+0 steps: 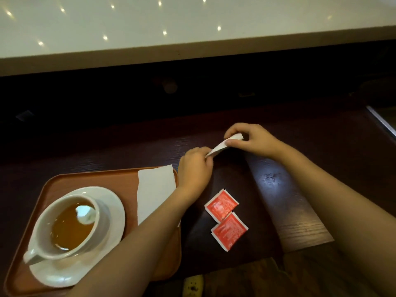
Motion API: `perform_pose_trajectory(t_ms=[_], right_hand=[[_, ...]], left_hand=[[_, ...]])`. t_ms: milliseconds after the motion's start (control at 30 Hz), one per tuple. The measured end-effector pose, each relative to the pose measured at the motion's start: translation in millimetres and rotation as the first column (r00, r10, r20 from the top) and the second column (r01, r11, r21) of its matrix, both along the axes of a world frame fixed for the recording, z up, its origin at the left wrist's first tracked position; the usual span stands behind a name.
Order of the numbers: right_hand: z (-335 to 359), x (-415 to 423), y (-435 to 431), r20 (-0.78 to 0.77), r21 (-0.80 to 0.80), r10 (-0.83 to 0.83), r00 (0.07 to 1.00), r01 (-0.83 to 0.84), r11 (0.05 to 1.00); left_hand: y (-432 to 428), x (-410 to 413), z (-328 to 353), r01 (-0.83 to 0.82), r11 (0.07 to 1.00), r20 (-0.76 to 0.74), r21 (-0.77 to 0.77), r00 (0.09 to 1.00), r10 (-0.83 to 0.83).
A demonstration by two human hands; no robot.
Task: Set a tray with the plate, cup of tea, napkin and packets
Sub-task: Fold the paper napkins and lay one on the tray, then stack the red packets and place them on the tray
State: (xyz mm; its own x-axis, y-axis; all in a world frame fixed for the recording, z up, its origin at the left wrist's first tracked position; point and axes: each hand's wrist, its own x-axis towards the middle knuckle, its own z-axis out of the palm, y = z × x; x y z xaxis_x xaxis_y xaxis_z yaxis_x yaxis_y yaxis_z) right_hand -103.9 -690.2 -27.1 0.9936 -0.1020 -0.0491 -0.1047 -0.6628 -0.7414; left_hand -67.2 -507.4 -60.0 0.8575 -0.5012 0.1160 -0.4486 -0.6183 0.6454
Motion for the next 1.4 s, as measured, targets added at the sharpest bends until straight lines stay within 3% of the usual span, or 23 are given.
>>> perform_pose_trajectory(t_ms=[67,133,200,267,433,633,767,933,1067,1133,1267,1400], right_hand=[[13,1,8,-0.021,0.167,0.008,1.0,-0.004,0.986],[25,5,21,-0.027,0.266,0.032,0.999,-0.023,0.964],[32,12,41,-0.025,0.274,0.022,0.999,-0.015,0.961],[33,21,69,-0.028,0.251,0.022,0.999,-0.014,0.968],[12,40,132,-0.104,0.046,0.107,0.989,-0.102,0.994],[-17,45,169,-0.116,-0.087,0.147,0.982,-0.157,0.984],[-20,36,157,-0.033,-0.233,0.112,0.993,-0.117,0.966],[-8,-12,96,0.018,-0.254,0.021,1.0,-0.016,0.967],[-17,-83,64,-0.021,-0.308,-0.031,0.999,0.023,0.951],[-30,-115,63,-0.033,-0.318,-0.1,0.994,0.085,0.944],[-57,-154,81,-0.005,-0.383,-0.171,0.985,0.156,0.91],[-68,-168,95,0.086,-0.387,-0.212,0.973,0.229,0.893]], left_hand=[[16,0,14,-0.12,0.977,-0.221,-0.179,0.972,0.079],[35,0,26,-0.195,0.946,-0.418,-0.258,0.906,0.073],[58,-4,33,-0.242,0.915,-0.56,-0.321,0.828,0.023],[83,-10,34,-0.301,0.885,-0.594,-0.356,0.804,0.035],[130,-37,22,-0.404,0.898,-0.377,-0.174,0.87,0.318],[149,-66,10,-0.374,0.924,-0.236,-0.084,0.908,0.346],[149,-78,11,-0.406,0.913,-0.09,0.047,0.908,0.409],[119,-115,13,-0.233,0.97,0.064,0.072,0.971,0.229],[78,-148,-2,-0.058,0.987,0.001,0.147,0.998,0.059],[66,-159,-10,-0.064,0.986,-0.046,0.155,0.996,0.072],[59,-167,-19,-0.118,0.971,0.087,0.207,0.991,0.102],[61,-166,-22,-0.066,0.986,0.062,0.152,0.996,0.057]])
